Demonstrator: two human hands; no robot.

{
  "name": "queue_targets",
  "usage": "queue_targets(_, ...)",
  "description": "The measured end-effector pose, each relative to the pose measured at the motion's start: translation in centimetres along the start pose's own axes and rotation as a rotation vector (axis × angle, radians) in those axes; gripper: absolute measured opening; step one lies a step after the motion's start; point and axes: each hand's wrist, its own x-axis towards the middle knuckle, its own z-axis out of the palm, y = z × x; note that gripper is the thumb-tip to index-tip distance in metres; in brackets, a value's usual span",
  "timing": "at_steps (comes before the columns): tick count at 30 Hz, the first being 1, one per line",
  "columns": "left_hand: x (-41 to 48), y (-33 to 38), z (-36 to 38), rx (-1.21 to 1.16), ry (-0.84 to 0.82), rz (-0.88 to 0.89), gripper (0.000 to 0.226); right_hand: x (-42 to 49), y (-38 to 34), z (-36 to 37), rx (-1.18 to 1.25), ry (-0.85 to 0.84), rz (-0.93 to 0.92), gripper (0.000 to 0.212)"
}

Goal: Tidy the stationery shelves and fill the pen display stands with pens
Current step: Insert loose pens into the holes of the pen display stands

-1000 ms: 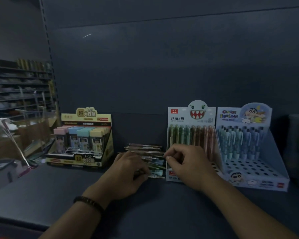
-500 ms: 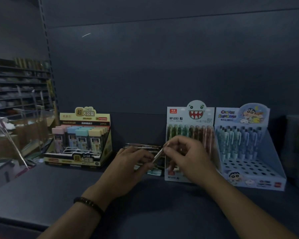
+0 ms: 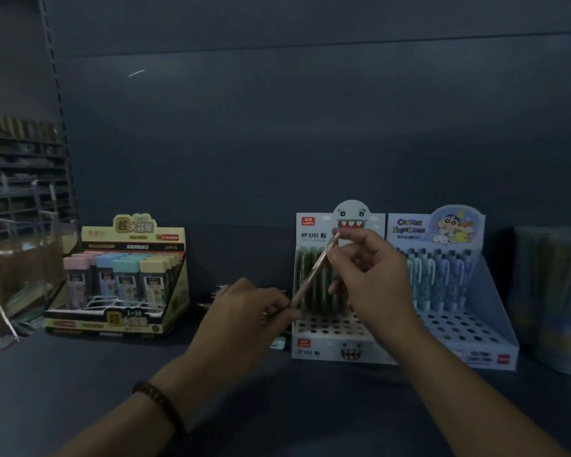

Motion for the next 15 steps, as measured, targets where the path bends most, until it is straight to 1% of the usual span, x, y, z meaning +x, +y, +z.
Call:
queue_targets(2, 1.0, 1.2, 0.5, 0.015, 0.005, -0.004, 0.044, 1.3, -0.8, -1.1, -0.053, 0.032, -0.025, 0.025)
queue_targets(3, 1.3, 1.7, 0.9, 0.028, 0.014, 0.000, 0.044, 2.1, -1.0, -1.8, -0.083, 0.045, -0.030, 0.024)
queue_targets(6, 1.6, 3.0, 2.3, 0.040, 0.029, 0.029, 0.030, 4.3, -1.0, -4.3, -0.204, 0.063, -0.065, 0.021)
queue_targets(8, 1.2, 3.8, 3.5, 0.045, -0.010, 0.061, 0.021, 5.0, -0.3, -5.7, -0.301, 0.080, -0.110, 0.020)
queue_targets(9, 0.9, 4.2, 4.0, 0.039, -0.032, 0.066, 0.021, 5.0, 0.3, -6.3, -0.323, 0.095, -0.130, 0.020)
queue_targets(12, 0.0, 4.6, 4.7, 0.079, -0.113, 0.101, 0.027, 4.4, 2.1, -7.3, -0.368, 0.137, -0.177, 0.018)
queue_targets(15, -0.4, 4.6, 4.5, 0.164, -0.201, 0.137, 0.034, 4.1, 2.5, -7.2, -0.502, 0.113, -0.244, 0.018)
